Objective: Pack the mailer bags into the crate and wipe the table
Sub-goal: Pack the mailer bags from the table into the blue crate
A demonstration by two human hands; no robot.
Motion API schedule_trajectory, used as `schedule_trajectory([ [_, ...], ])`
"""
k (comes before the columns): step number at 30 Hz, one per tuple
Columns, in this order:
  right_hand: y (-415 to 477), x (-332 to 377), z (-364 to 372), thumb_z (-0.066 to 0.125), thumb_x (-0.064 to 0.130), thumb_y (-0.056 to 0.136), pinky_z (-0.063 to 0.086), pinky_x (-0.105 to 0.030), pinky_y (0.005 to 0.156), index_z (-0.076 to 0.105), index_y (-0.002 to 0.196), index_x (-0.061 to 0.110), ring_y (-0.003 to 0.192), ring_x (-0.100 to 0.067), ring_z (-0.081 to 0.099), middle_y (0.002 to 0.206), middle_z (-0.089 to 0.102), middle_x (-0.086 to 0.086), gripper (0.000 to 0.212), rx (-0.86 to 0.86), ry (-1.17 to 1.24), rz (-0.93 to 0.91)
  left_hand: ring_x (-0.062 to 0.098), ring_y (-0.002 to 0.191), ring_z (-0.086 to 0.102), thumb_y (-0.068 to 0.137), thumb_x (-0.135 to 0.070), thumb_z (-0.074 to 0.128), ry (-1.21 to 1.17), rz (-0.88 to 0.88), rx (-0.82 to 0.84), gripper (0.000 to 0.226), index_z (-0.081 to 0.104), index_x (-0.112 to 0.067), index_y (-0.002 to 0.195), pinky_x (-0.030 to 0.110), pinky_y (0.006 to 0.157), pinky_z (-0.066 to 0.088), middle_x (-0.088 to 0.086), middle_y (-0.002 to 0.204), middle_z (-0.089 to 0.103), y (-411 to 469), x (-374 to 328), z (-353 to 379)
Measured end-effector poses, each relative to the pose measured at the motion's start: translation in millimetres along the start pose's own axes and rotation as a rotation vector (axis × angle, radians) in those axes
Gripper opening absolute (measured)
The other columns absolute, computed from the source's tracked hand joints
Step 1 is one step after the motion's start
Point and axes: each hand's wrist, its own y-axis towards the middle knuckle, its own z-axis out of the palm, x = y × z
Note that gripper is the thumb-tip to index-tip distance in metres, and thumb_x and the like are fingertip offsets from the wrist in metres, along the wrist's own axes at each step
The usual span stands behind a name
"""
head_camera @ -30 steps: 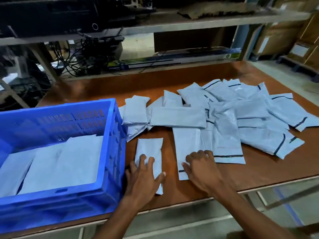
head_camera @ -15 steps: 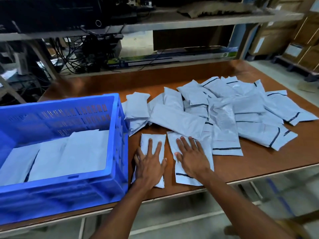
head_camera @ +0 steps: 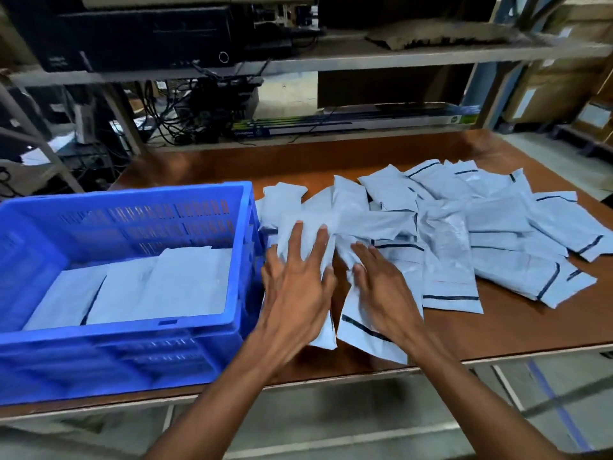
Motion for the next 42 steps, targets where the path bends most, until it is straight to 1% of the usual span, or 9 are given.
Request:
schedule_trajectory([
  [5, 34.3, 78.2, -38.5, 0.033, 0.034, 0.106, 0.026, -0.037, 0.118, 0.039, 0.148, 0.021, 0.145, -0.019, 0.030, 0.153, 0.041, -0.001, 0.045, -0.166, 0.145, -0.068, 0.027, 0.141, 0.022, 0.099, -0.045, 0.031, -0.075, 0.118, -0.333, 0.058, 0.020, -0.034, 0.155, 0.044, 0.111, 0.024, 0.006, 0.161, 0.015, 3.1, 11.3, -101.9],
  [9, 58.5, 147.6, -54.7, 0.036, 0.029, 0.106, 0.038, -0.043, 0.110, 0.044, 0.145, 0.016, 0.135, -0.025, 0.045, 0.145, 0.051, -0.005, 0.042, -0.234, 0.213, -0.208, 0.034, 0.126, 0.031, 0.098, -0.048, 0.035, -0.024, -0.042, -0.362, 0.057, 0.020, -0.043, 0.153, 0.048, 0.108, 0.029, -0.003, 0.162, 0.013, 5.7, 69.5, -159.5],
  [15, 93.9, 262.6, 15.0, 0.034, 0.031, 0.102, 0.044, -0.047, 0.089, 0.054, 0.129, 0.014, 0.109, -0.033, 0.055, 0.113, 0.064, -0.013, 0.038, -0.015, 0.068, -0.425, 0.045, 0.128, 0.034, 0.095, -0.054, 0.029, 0.226, -0.265, -0.119, 0.062, 0.023, -0.035, 0.153, 0.056, 0.107, 0.031, 0.008, 0.159, 0.018, -10.4, 248.2, -188.4],
  [20, 111.5, 339.2, 122.5, 0.030, 0.036, 0.098, 0.050, -0.047, 0.083, 0.056, 0.118, 0.016, 0.105, -0.038, 0.061, 0.107, 0.068, -0.016, 0.039, 0.318, -0.063, -0.451, 0.042, 0.144, 0.019, 0.073, -0.073, 0.001, 0.382, -0.347, 0.219, 0.092, 0.010, -0.031, 0.154, 0.061, 0.110, 0.025, 0.013, 0.159, 0.014, -12.4, 377.6, -178.4],
  [25, 110.1, 378.1, 200.2, 0.042, 0.022, 0.098, 0.047, -0.048, 0.088, 0.055, 0.114, 0.012, 0.108, -0.038, 0.058, 0.112, 0.064, -0.015, 0.024, 0.393, -0.266, -0.478, 0.042, 0.149, -0.001, 0.067, -0.073, -0.001, 0.357, -0.433, 0.473, 0.100, 0.000, -0.025, 0.155, 0.064, 0.114, 0.011, 0.012, 0.164, 0.002, 4.3, 433.5, -158.4],
  [29, 106.2, 377.5, 255.7, 0.042, 0.031, 0.095, 0.027, -0.051, 0.108, 0.043, 0.136, 0.003, 0.135, -0.040, 0.032, 0.143, 0.043, -0.016, 0.050, 0.543, -0.516, -0.387, 0.040, 0.150, -0.005, 0.097, -0.065, 0.020, 0.381, -0.448, 0.662, 0.082, -0.009, -0.017, 0.157, 0.050, 0.119, 0.007, 0.018, 0.162, -0.015, 4.6, 431.3, -150.6],
  [31, 99.7, 371.0, 274.2, 0.037, 0.045, 0.098, 0.008, -0.055, 0.118, 0.012, 0.154, 0.007, 0.148, -0.041, 0.004, 0.162, 0.009, -0.017, 0.072, 0.772, -0.507, -0.219, 0.041, 0.147, 0.017, 0.096, -0.067, 0.026, 0.399, -0.438, 0.818, 0.086, -0.015, -0.020, 0.155, 0.041, 0.116, 0.020, 0.016, 0.158, -0.027, 4.4, 433.1, -151.2],
  [34, 94.2, 360.2, 287.3, 0.039, 0.057, 0.096, -0.003, -0.055, 0.118, -0.019, 0.153, 0.026, 0.147, -0.037, -0.020, 0.159, -0.029, -0.009, 0.087, 0.980, -0.489, -0.106, 0.041, 0.144, 0.027, 0.095, -0.068, 0.034, 0.441, -0.399, 0.935, 0.093, -0.023, -0.023, 0.152, 0.039, 0.113, 0.026, 0.014, 0.157, -0.031, 7.0, 447.4, -150.7],
  [42, 96.2, 367.3, 294.1, 0.040, 0.058, 0.097, 0.002, -0.057, 0.118, -0.028, 0.149, 0.025, 0.143, -0.040, -0.028, 0.151, -0.041, -0.012, 0.092, 1.052, -0.449, -0.020, 0.044, 0.149, -0.003, 0.091, -0.072, 0.037, 0.482, -0.333, 0.934, 0.095, -0.021, -0.028, 0.153, 0.051, 0.119, 0.013, 0.008, 0.161, -0.024, 11.5, 457.2, -151.2],
])
